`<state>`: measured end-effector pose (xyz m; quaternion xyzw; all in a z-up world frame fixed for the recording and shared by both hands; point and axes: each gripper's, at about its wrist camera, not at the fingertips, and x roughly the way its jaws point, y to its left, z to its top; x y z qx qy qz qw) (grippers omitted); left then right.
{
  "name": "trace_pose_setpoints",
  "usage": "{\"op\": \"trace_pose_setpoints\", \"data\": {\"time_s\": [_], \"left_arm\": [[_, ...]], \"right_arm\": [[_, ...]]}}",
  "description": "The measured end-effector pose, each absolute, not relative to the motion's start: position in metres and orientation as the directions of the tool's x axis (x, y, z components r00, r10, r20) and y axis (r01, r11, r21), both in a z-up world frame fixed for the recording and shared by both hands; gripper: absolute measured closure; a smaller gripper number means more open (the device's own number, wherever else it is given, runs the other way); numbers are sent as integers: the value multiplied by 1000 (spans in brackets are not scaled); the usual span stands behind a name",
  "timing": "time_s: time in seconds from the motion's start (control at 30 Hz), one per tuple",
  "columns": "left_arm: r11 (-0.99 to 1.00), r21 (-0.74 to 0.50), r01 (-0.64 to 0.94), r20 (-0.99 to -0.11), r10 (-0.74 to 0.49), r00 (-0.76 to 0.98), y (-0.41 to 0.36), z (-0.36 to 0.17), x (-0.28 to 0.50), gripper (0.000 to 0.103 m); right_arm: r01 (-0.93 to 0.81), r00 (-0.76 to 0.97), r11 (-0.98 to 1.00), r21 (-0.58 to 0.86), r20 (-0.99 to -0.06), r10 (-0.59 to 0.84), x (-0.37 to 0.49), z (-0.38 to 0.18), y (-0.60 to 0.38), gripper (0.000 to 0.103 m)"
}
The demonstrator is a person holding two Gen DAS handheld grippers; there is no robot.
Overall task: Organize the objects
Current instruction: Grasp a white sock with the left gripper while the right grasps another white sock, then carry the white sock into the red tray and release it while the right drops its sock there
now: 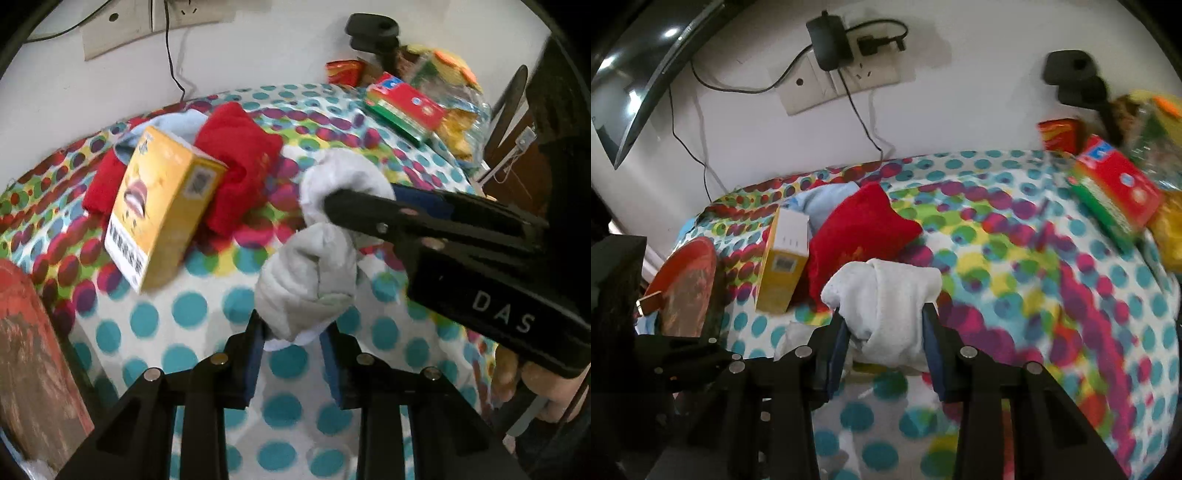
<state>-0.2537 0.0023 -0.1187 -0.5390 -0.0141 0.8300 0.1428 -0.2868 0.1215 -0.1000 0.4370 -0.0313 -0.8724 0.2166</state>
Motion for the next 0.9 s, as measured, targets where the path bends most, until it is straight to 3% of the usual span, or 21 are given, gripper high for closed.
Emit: {"op": "trace_pose_setpoints", "data": {"time_s": [0.9], "left_arm": [[-977, -155, -146, -896, 201, -397, -33, -81, -148, 73]], "right_arm": [[312, -534, -934, 175, -780, -325, -157, -85, 130, 67]]}}
